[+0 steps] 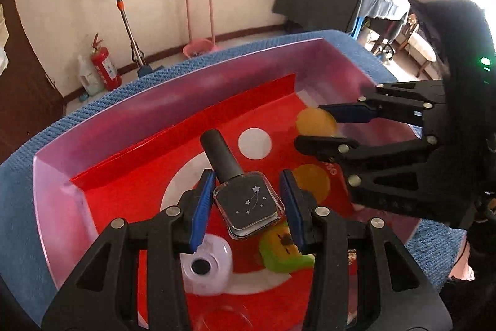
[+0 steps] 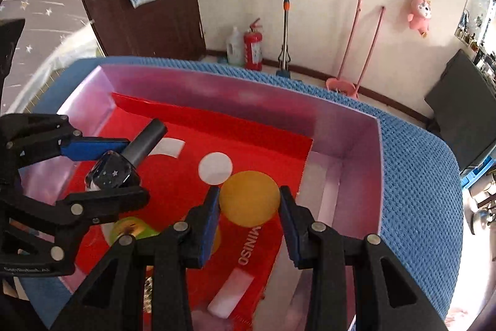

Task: Organize rigid objects
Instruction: 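Carry the black nail polish and sponge into the pink box and release both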

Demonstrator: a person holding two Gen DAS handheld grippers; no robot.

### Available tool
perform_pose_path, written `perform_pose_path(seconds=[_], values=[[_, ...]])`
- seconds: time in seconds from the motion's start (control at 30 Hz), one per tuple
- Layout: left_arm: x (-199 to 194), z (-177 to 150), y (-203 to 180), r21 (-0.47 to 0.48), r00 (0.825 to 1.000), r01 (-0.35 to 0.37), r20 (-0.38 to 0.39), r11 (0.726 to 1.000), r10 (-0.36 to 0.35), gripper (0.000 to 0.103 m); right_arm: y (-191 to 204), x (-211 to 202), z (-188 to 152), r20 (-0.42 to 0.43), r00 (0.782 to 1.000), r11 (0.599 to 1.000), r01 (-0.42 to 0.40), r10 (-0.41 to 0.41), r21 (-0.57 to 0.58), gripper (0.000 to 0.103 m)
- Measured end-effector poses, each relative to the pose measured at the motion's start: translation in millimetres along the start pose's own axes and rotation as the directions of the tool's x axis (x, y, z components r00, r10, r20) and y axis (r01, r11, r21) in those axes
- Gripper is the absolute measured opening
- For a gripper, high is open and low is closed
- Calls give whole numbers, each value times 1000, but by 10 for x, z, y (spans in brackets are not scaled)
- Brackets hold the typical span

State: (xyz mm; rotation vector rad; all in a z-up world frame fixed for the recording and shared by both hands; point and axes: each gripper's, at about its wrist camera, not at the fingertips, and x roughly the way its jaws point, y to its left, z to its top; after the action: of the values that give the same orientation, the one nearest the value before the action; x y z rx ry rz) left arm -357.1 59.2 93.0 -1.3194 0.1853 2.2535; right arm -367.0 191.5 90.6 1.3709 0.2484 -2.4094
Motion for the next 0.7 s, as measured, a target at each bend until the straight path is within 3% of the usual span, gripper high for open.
perform_pose_path(seconds=[0.33,0.7], values=[[200,28,65,-28,997,-1,-72,1000,-1,40,17,187,63,-123,991,999,50,-49,1,40],[268,41,63,-27,995,-12,-99,1000,9,40,-10,274,111,-165,984,997,69,-66,14,40]])
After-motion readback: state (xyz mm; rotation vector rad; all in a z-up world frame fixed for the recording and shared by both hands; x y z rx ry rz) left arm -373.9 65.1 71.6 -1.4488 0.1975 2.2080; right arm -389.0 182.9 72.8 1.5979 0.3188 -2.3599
